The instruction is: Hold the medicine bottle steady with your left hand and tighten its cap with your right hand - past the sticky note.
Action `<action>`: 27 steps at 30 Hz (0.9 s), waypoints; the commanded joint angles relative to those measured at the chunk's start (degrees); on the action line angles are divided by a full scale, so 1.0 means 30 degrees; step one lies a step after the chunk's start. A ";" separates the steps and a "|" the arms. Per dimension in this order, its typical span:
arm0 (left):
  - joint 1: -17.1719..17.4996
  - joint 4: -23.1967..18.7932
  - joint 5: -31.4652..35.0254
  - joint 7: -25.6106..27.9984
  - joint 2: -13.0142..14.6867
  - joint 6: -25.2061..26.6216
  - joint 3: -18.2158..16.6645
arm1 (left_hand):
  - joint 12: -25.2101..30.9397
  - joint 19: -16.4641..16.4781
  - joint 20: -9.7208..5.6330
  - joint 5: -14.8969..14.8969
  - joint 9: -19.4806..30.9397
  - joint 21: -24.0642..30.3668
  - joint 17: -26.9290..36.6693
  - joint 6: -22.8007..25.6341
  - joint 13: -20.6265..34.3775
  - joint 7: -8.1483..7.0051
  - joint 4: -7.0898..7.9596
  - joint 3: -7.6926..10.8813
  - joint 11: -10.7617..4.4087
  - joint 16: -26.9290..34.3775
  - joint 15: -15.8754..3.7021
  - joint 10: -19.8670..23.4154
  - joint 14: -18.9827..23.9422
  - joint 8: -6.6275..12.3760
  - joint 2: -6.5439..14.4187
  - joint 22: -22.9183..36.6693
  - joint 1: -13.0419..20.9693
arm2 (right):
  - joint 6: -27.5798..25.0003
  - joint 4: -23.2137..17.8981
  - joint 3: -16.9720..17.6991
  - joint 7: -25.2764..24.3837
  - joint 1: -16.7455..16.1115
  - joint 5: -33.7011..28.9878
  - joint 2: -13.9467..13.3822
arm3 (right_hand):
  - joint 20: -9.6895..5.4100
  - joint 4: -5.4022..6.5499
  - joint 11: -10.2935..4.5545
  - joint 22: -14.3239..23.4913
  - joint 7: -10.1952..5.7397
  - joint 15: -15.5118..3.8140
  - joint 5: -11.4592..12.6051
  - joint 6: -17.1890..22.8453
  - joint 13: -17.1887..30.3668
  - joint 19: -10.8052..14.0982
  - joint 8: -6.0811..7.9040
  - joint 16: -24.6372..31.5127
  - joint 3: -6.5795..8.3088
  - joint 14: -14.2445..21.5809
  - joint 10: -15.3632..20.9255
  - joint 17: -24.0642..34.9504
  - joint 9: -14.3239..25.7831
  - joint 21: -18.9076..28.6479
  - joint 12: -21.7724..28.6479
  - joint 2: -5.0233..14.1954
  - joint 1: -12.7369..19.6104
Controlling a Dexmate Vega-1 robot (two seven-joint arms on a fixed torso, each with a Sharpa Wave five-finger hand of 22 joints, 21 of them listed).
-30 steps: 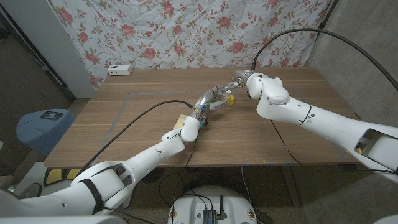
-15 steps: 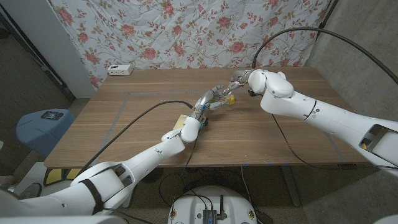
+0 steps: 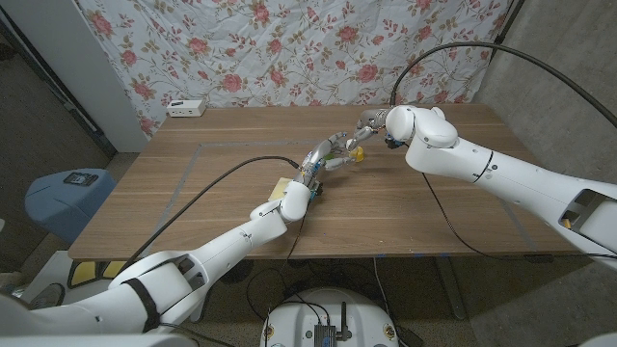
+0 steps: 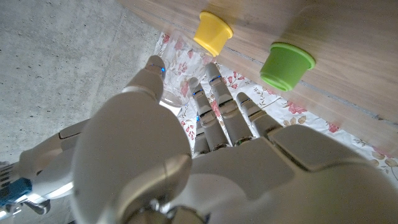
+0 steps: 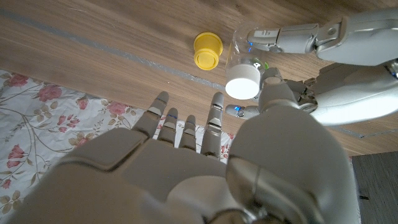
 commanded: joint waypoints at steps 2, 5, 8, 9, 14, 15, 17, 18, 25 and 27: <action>0.0085 -0.0202 0.0065 -0.0017 0.0067 0.0095 -0.0016 | 0.0091 -0.0041 -0.2521 0.0156 0.0038 -0.0007 0.0022 -0.0050 0.0036 -0.0007 -0.0008 0.0025 -0.0614 0.0075 -0.1715 0.0731 0.0067 -0.0047 0.0173 0.0043 0.0055 | 0.0218 0.0132 0.0151 -0.0199 -0.0323 -0.0389 0.0140 | -0.0077 0.0059 -0.0115 0.0016 -0.0148 -0.0153 -0.0014 0.0746 0.0048 0.0268 0.0281 0.0185 0.0229 0.0229 0.0366 0.0036 -0.0029 0.0164 0.0185 0.0011 0.0378; 0.0090 -0.0256 0.0070 -0.0045 0.0078 0.0146 -0.0022 | 0.0093 -0.0034 -0.2514 0.0157 0.0038 -0.0004 0.0018 -0.0040 0.0036 -0.0022 -0.0011 0.0029 -0.0617 0.0067 -0.1724 0.0738 0.0054 -0.0043 0.0172 0.0043 0.0060 | 0.0329 0.0226 0.0260 -0.0301 -0.0414 -0.0344 0.0201 | -0.0092 0.0087 -0.0206 0.0017 -0.0221 -0.0202 -0.0040 0.1018 0.0044 0.0323 0.0371 0.0209 0.0267 0.0295 0.0431 0.0034 -0.0047 0.0175 0.0202 0.0031 0.0481; 0.0094 -0.0293 0.0085 -0.0044 0.0080 0.0211 -0.0029 | 0.0084 -0.0032 -0.2511 0.0156 0.0038 -0.0003 0.0021 -0.0037 0.0036 -0.0015 -0.0015 0.0025 -0.0598 0.0073 -0.1724 0.0715 0.0061 -0.0043 0.0170 0.0043 0.0066 | 0.0450 0.0308 0.0330 -0.0359 -0.0476 -0.0311 0.0241 | -0.0116 0.0120 -0.0257 0.0019 -0.0337 -0.0251 -0.0060 0.1263 0.0042 0.0393 0.0448 0.0238 0.0298 0.0380 0.0511 0.0033 -0.0063 0.0192 0.0222 0.0059 0.0560; 0.0089 -0.0301 0.0096 -0.0059 0.0088 0.0228 -0.0022 | 0.0088 -0.0032 -0.2521 0.0157 0.0038 -0.0004 0.0021 -0.0038 0.0036 -0.0021 -0.0011 0.0027 -0.0616 0.0074 -0.1717 0.0726 0.0064 -0.0043 0.0176 0.0043 0.0062 | 0.0441 0.0328 0.0366 -0.0385 -0.0508 -0.0291 0.0271 | -0.0125 0.0133 -0.0185 0.0019 -0.0364 -0.0289 -0.0066 0.1400 0.0041 0.0403 0.0494 0.0249 0.0309 0.0415 0.0558 0.0033 -0.0069 0.0191 0.0236 0.0069 0.0586; 0.0080 -0.0222 0.0050 -0.0093 0.0038 0.0206 -0.0011 | 0.0095 -0.0039 -0.2509 0.0161 0.0039 -0.0006 0.0021 -0.0047 0.0037 -0.0022 -0.0015 0.0041 -0.0637 0.0075 -0.1724 0.0745 0.0068 -0.0048 0.0194 0.0043 0.0083 | 0.0551 0.0409 0.0499 -0.0541 -0.0653 -0.0216 0.0312 | -0.0178 0.0165 -0.0213 0.0020 -0.0347 -0.0452 -0.0090 0.1748 0.0036 0.0511 0.0601 0.0307 0.0337 0.0595 0.0704 0.0031 -0.0087 0.0215 0.0273 0.0091 0.0674; 0.0074 -0.0196 0.0040 -0.0096 0.0025 0.0189 -0.0008 | 0.0091 -0.0035 -0.2502 0.0160 0.0038 -0.0005 0.0025 -0.0043 0.0037 -0.0030 -0.0031 0.0037 -0.0647 0.0079 -0.1757 0.0735 0.0068 -0.0046 0.0186 0.0042 0.0105 | 0.0567 0.0421 0.0505 -0.0554 -0.0661 -0.0223 0.0313 | -0.0168 0.0171 -0.0270 0.0020 -0.0360 -0.0479 -0.0095 0.1835 0.0035 0.0537 0.0627 0.0309 0.0344 0.0612 0.0736 0.0031 -0.0093 0.0220 0.0278 0.0096 0.0697; 0.0063 -0.0175 0.0053 -0.0089 0.0018 0.0177 0.0003 | 0.0083 -0.0032 -0.2523 0.0156 0.0038 -0.0004 0.0026 -0.0038 0.0037 -0.0026 -0.0029 0.0025 -0.0648 0.0080 -0.1748 0.0714 0.0069 -0.0044 0.0175 0.0042 0.0096 | 0.0615 0.0457 0.0558 -0.0613 -0.0697 -0.0194 0.0326 | -0.0190 0.0184 -0.0305 0.0021 -0.0384 -0.0497 -0.0102 0.1986 0.0034 0.0547 0.0673 0.0319 0.0352 0.0654 0.0811 0.0030 -0.0100 0.0215 0.0297 0.0104 0.0724; 0.0048 -0.0130 0.0034 -0.0086 -0.0009 0.0153 0.0002 | 0.0085 -0.0034 -0.2510 0.0156 0.0038 -0.0004 0.0027 -0.0037 0.0037 -0.0032 -0.0020 0.0023 -0.0616 0.0083 -0.1735 0.0719 0.0075 -0.0044 0.0179 0.0042 0.0085 | 0.0594 0.0488 0.0547 -0.0617 -0.0686 -0.0221 0.0348 | -0.0201 0.0194 -0.0298 0.0021 -0.0421 -0.0507 -0.0107 0.2123 0.0033 0.0567 0.0717 0.0318 0.0356 0.0664 0.0831 0.0031 -0.0104 0.0218 0.0297 0.0110 0.0740; -0.0022 -0.0015 0.0020 -0.0107 -0.0054 0.0176 0.0022 | 0.0090 -0.0046 -0.2495 0.0162 0.0039 -0.0009 0.0017 -0.0045 0.0037 -0.0003 -0.0001 0.0042 -0.0636 0.0069 -0.1699 0.0731 0.0068 -0.0048 0.0204 0.0042 0.0071 | 0.0842 0.0721 0.0685 -0.0790 -0.0748 -0.0090 0.0427 | -0.0310 0.0282 -0.0407 0.0024 -0.0444 -0.0727 -0.0142 0.2626 0.0031 0.0729 0.0854 0.0390 0.0351 0.0921 0.1131 0.0036 -0.0128 0.0245 0.0359 0.0152 0.0757; -0.0037 0.0044 -0.0011 -0.0109 -0.0081 0.0159 0.0021 | 0.0088 -0.0038 -0.2511 0.0160 0.0039 -0.0006 0.0022 -0.0037 0.0037 -0.0024 -0.0011 0.0038 -0.0631 0.0076 -0.1716 0.0727 0.0075 -0.0045 0.0199 0.0042 0.0084 | 0.0902 0.0766 0.0726 -0.0877 -0.0782 -0.0064 0.0451 | -0.0328 0.0309 -0.0424 0.0026 -0.0447 -0.0781 -0.0149 0.2821 0.0030 0.0769 0.0913 0.0431 0.0347 0.1052 0.1188 0.0039 -0.0133 0.0249 0.0362 0.0173 0.0751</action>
